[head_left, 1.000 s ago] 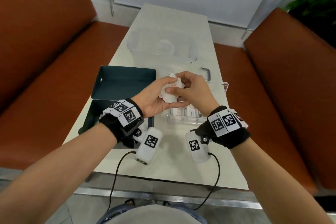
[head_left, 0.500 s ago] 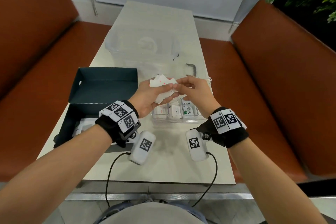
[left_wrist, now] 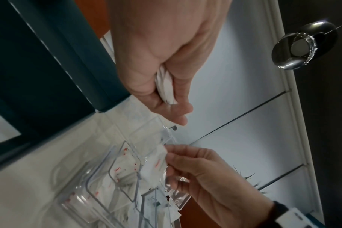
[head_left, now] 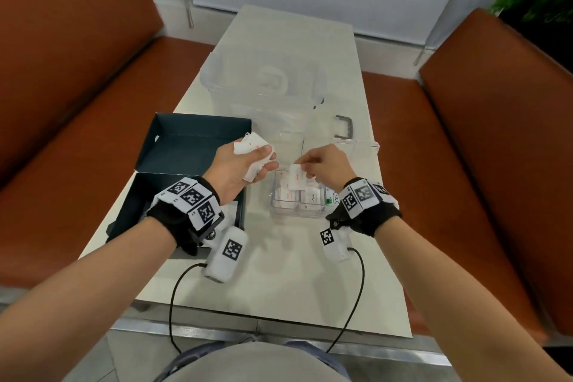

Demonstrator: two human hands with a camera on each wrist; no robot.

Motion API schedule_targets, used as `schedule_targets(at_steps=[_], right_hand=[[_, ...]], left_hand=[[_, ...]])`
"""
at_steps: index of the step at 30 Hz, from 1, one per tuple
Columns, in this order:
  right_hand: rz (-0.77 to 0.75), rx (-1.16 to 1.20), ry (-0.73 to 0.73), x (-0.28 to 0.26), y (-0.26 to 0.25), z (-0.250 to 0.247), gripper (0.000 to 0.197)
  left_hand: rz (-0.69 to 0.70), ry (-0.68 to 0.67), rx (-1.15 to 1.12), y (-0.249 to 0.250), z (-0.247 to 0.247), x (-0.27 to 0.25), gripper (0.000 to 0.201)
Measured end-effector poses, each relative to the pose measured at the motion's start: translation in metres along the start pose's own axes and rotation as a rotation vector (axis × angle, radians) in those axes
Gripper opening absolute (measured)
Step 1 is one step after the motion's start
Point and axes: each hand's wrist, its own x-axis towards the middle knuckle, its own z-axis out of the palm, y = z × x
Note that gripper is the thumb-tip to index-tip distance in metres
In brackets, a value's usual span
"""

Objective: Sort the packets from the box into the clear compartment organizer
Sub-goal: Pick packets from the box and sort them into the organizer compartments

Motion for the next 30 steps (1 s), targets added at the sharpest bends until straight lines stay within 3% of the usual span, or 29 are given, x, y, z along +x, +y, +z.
schedule_targets(at_steps=[3, 11, 20, 26, 30], right_hand=[[-0.040, -0.135, 0.003, 0.006, -0.001, 0.020, 0.019], [0.079, -0.240, 0.059, 0.011, 0.007, 0.050, 0.019], [-0.004, -0.525, 0.023, 0.007, 0.008, 0.053, 0.025], [-0.100, -0.847, -0.134, 0.010, 0.005, 0.052, 0.021], [-0.097, -0.933, -0.172, 0.012, 0.007, 0.055, 0.014]], left_hand=[[0.006, 0.001, -0.017, 0.002, -0.008, -0.002, 0.011], [0.028, -0.006, -0.029, 0.006, -0.021, -0.003, 0.013], [-0.002, 0.020, -0.020, 0.006, -0.020, -0.001, 0.020], [-0.011, 0.021, -0.005, 0.009, -0.018, 0.001, 0.016], [-0.016, 0.008, -0.009, 0.011, -0.017, 0.001, 0.015]])
